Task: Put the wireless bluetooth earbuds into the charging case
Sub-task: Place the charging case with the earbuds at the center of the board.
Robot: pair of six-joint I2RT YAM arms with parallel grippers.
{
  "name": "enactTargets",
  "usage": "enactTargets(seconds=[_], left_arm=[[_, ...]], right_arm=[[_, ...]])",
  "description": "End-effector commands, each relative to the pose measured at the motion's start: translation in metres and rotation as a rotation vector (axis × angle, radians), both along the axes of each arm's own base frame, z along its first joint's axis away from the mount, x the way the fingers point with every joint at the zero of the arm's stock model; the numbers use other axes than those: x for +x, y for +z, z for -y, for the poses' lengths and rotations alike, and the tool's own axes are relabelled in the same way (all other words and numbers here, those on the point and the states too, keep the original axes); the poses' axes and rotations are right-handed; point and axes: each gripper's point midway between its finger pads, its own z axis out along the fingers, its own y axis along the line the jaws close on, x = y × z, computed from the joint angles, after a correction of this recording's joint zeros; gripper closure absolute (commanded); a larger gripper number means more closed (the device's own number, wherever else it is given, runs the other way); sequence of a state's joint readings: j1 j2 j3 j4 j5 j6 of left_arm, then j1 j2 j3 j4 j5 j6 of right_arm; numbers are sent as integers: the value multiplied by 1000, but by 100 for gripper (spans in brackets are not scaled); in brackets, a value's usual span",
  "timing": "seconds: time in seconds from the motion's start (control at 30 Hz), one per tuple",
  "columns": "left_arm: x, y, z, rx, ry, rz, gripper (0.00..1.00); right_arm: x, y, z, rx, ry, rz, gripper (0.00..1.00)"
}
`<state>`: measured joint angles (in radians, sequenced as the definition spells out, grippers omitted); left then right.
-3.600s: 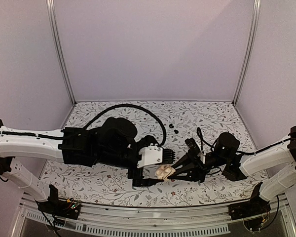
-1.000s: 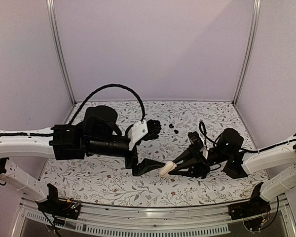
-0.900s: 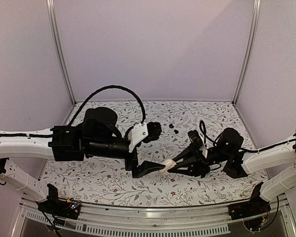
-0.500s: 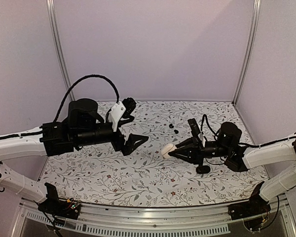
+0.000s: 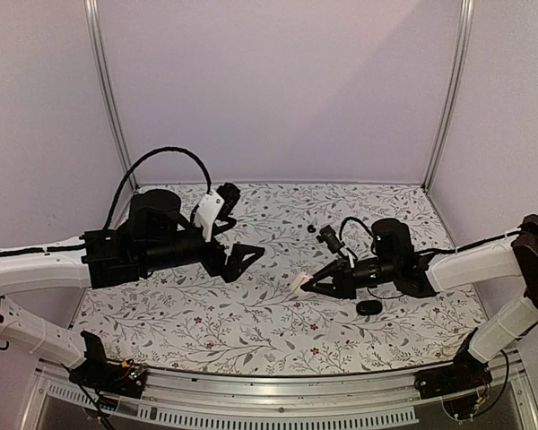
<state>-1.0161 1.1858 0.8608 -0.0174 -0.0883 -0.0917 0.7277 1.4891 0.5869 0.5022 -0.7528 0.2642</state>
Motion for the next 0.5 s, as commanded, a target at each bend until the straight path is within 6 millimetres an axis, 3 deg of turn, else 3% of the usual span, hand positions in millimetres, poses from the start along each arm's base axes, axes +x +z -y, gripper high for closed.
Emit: enactTargets(seconds=[0.0, 0.2, 0.33, 0.47], left_arm=[[24, 0, -16, -68, 109, -36, 0], [47, -4, -52, -128, 246, -107, 0], [50, -4, -68, -159, 284, -119, 0], [47, -1, -76, -181, 293, -115, 0]], right_arm=[[5, -15, -24, -58, 59, -49, 100], [43, -36, -70, -134, 53, -62, 100], [80, -41, -98, -146, -3, -70, 100], [102, -54, -120, -148, -14, -99, 100]])
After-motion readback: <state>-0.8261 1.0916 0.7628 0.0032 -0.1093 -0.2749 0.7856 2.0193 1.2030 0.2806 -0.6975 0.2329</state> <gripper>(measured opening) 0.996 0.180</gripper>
